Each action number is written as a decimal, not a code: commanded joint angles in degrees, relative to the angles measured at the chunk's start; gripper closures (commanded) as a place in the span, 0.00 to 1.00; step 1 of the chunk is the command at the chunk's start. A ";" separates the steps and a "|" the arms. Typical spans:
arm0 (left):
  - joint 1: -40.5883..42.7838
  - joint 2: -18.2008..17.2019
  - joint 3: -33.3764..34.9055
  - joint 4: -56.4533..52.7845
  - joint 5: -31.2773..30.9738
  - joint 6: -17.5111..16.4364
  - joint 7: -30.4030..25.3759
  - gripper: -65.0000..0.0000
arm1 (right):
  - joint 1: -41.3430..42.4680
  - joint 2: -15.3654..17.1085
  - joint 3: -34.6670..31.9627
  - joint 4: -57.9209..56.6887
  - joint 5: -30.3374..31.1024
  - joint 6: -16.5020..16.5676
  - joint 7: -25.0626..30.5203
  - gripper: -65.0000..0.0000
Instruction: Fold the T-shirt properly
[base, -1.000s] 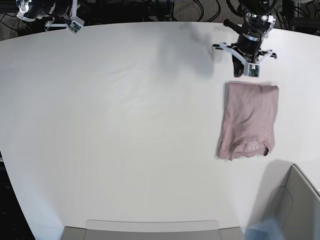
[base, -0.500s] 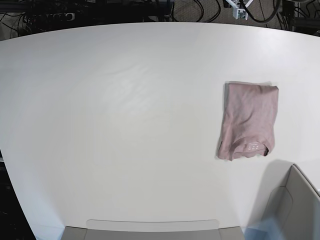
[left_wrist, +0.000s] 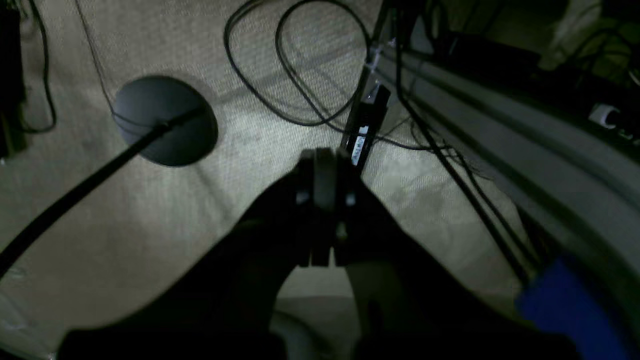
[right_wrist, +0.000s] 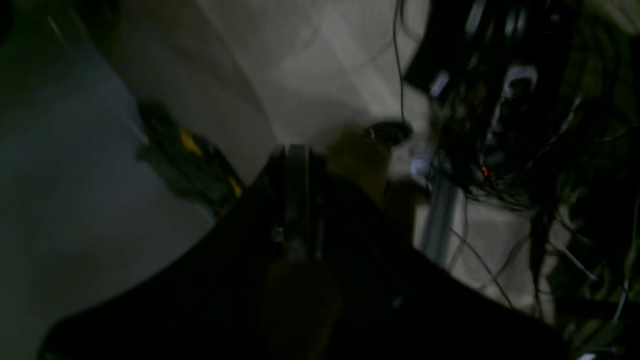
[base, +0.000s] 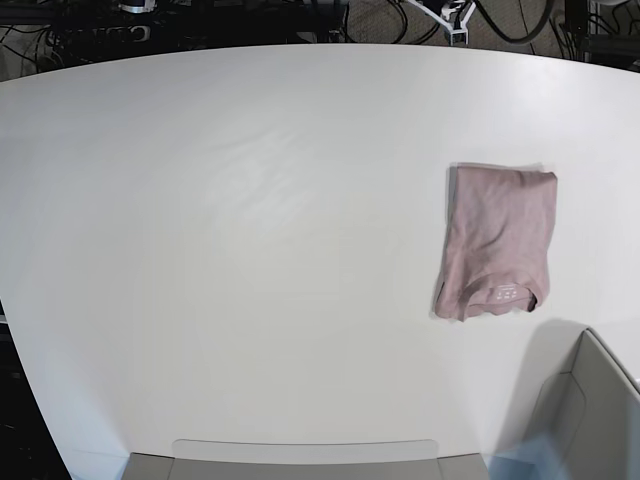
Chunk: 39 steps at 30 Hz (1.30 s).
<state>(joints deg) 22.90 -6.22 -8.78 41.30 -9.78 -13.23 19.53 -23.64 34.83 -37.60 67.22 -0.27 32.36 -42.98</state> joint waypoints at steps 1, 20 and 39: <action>-0.96 -0.24 -0.06 -1.78 -0.02 0.00 -1.02 1.00 | 2.06 -0.94 -1.47 -2.39 0.32 0.48 1.09 0.99; -10.98 0.64 0.38 -20.51 -0.02 0.00 -11.31 1.00 | 17.09 -12.46 -22.83 -36.94 0.32 0.48 25.53 0.99; -15.99 4.06 0.03 -27.36 -0.02 -0.08 -11.40 1.00 | 20.34 -24.24 -22.83 -57.77 0.32 0.48 28.26 0.99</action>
<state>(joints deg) 6.31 -2.22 -8.69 14.17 -9.69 -13.28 7.97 -3.36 10.59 -60.45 9.30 -0.03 31.97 -14.76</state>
